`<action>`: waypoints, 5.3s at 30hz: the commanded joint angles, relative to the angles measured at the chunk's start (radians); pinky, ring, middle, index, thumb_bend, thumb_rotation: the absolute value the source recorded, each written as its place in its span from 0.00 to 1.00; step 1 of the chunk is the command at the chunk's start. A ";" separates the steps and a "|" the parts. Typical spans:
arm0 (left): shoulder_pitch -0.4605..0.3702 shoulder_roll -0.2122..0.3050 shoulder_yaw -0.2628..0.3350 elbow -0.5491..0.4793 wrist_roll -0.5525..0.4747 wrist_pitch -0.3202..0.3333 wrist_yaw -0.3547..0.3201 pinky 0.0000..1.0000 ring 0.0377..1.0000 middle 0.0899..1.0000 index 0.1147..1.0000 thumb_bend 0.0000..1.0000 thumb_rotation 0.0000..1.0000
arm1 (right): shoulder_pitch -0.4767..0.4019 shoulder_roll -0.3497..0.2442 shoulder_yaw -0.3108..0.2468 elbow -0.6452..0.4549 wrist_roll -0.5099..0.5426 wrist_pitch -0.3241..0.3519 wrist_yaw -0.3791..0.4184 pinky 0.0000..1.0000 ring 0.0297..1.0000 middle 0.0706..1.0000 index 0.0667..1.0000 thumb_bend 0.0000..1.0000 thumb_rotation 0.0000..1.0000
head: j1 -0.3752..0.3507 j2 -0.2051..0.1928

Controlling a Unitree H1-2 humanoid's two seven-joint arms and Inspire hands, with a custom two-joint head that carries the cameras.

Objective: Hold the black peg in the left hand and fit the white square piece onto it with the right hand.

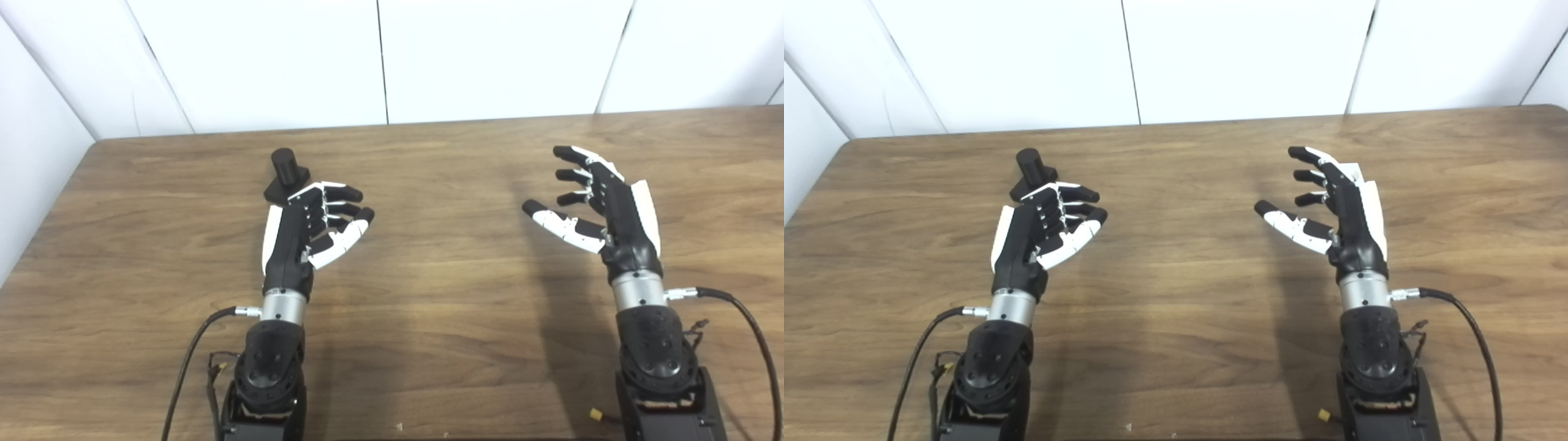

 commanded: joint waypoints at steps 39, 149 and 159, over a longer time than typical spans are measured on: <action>-0.043 -0.047 -0.020 0.025 0.034 -0.063 0.037 0.47 0.54 0.57 0.43 0.50 0.07 | -0.037 -0.024 -0.046 -0.027 0.059 -0.036 0.000 0.66 0.76 0.80 0.75 0.67 0.13 | 0.211 -0.036; -0.492 0.259 -0.031 0.567 0.952 0.278 0.045 1.00 1.00 1.00 0.64 0.89 0.54 | -0.049 -0.035 -0.063 -0.079 0.020 0.024 -0.005 0.63 0.74 0.78 0.74 0.66 0.05 | 0.175 -0.036; -0.484 0.263 -0.051 0.622 0.942 0.278 0.043 1.00 1.00 1.00 0.64 0.90 0.53 | -0.047 -0.032 -0.071 -0.083 0.027 0.033 -0.005 0.64 0.74 0.79 0.74 0.66 0.04 | 0.175 -0.031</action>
